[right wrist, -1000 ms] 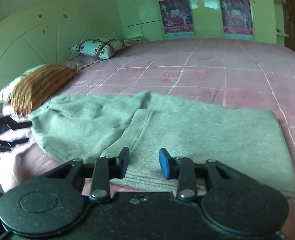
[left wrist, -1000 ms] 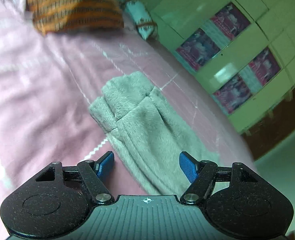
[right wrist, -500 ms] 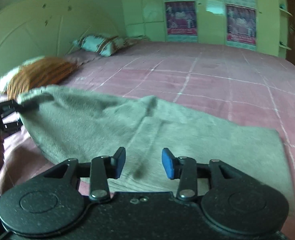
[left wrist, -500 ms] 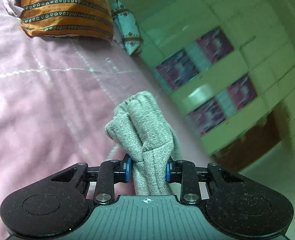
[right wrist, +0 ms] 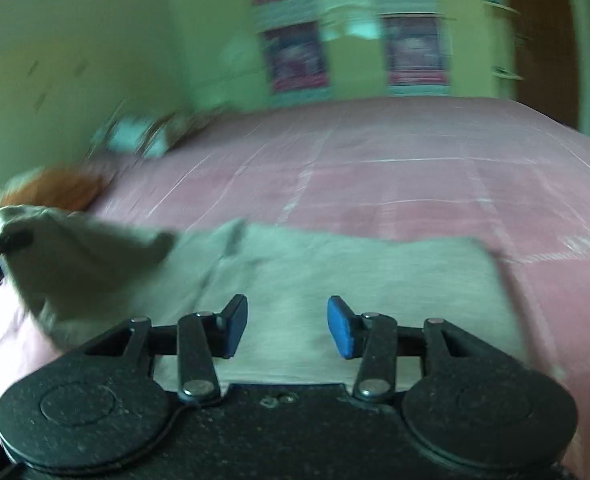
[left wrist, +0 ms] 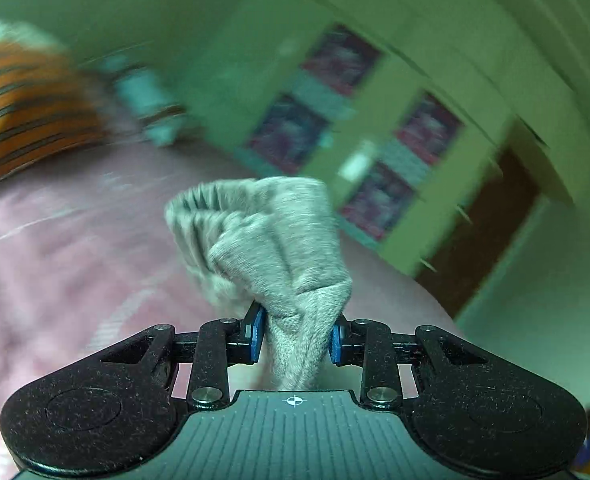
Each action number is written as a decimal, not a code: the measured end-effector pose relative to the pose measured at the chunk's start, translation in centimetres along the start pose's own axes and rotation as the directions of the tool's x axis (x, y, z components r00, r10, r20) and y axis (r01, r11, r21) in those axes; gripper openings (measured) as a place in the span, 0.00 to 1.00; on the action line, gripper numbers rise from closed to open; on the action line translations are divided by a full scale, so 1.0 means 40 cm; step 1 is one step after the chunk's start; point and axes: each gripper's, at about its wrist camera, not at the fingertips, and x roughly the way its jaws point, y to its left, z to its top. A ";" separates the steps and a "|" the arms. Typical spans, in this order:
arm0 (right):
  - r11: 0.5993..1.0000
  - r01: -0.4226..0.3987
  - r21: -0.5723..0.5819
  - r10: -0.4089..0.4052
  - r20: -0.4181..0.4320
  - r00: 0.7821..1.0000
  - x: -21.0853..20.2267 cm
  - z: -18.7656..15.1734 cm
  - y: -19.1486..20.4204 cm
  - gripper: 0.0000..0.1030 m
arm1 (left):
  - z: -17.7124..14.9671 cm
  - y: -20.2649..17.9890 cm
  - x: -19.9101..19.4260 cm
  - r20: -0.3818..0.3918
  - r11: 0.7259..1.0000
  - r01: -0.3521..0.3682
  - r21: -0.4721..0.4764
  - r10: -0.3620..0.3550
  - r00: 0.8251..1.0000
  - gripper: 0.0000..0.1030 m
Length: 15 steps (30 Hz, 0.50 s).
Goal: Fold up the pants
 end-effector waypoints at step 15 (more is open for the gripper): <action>0.918 0.074 0.391 -0.121 0.098 0.988 -0.148 0.002 -0.430 0.48 | -0.363 -0.632 0.204 -0.407 0.935 0.341 0.098 -0.275 0.871 0.38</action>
